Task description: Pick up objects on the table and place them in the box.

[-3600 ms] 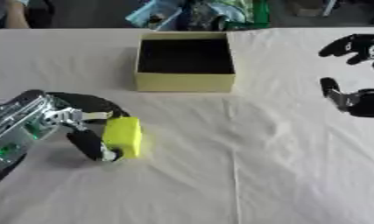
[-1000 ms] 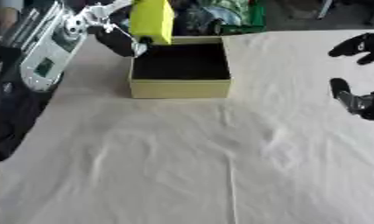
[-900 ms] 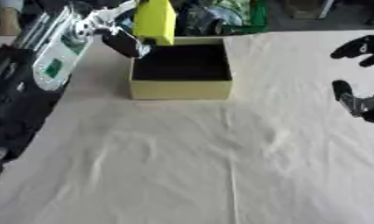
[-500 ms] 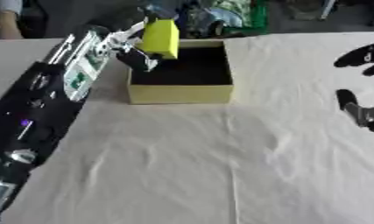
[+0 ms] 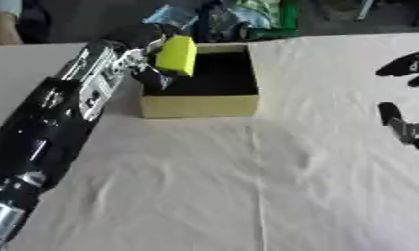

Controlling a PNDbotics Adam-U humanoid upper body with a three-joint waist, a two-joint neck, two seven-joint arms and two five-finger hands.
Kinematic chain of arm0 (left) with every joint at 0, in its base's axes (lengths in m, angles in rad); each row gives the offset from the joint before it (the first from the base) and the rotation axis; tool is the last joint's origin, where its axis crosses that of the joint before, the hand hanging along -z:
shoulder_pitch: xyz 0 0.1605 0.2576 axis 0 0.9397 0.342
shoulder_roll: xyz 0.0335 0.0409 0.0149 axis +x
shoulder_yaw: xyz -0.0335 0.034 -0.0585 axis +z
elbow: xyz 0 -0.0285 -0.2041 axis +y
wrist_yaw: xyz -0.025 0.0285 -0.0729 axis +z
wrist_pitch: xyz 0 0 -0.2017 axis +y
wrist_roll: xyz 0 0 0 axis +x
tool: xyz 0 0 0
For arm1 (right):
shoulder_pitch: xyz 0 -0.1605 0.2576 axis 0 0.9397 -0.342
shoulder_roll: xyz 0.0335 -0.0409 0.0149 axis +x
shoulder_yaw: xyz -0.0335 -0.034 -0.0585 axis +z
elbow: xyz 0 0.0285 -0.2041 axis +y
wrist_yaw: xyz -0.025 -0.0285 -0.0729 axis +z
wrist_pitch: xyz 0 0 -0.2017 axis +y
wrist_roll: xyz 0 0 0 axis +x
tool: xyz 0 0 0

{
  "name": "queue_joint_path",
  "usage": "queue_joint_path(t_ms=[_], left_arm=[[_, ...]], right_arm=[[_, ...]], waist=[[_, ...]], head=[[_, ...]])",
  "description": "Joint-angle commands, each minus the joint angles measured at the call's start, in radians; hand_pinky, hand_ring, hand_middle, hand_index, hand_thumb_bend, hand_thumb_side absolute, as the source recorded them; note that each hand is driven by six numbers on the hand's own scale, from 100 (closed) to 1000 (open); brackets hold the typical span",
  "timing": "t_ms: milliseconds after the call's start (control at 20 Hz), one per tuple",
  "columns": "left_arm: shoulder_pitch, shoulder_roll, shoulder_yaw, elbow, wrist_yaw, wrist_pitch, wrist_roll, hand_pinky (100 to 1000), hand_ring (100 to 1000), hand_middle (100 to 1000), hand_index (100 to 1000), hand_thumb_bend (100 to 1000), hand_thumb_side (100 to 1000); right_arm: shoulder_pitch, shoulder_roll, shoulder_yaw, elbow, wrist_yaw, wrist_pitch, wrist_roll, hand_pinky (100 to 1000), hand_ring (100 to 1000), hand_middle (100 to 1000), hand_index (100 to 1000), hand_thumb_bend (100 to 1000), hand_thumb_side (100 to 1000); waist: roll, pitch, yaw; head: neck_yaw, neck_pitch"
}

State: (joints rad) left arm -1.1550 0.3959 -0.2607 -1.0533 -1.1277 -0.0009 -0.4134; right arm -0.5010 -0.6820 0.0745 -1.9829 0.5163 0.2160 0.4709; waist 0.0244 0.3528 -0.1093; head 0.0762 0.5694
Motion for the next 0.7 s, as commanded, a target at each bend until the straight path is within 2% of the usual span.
queue_joint_path(t_ms=[50,200,450,700], left_arm=[[-0.033,0.007,0.015,-0.004,-0.104,0.012,0.021,916,943,900,1000,498,283],[-0.035,0.003,0.021,0.002,-0.179,0.032,0.045,948,970,936,1000,549,314],[-0.035,-0.002,0.025,0.006,-0.221,0.043,0.061,959,977,956,1000,549,306],[-0.036,-0.003,0.026,-0.032,-0.192,0.036,0.076,940,969,945,1000,415,243]], right_arm=[[-0.012,-0.015,-0.011,-0.017,-0.008,0.0,0.0,797,870,829,851,100,308],[-0.014,-0.013,-0.01,-0.017,-0.008,-0.001,0.001,796,870,825,851,100,309],[-0.013,-0.012,-0.01,-0.017,-0.008,0.001,0.001,796,869,825,851,100,309],[-0.01,-0.011,-0.01,-0.017,-0.008,0.003,0.002,796,870,824,851,100,309]], waist=[[0.012,-0.011,-0.002],[0.011,-0.013,-0.001],[0.011,-0.016,0.0],[0.01,-0.023,0.003]], head=[[0.002,-0.005],[0.001,-0.005],[0.0,-0.002],[-0.005,0.005]])
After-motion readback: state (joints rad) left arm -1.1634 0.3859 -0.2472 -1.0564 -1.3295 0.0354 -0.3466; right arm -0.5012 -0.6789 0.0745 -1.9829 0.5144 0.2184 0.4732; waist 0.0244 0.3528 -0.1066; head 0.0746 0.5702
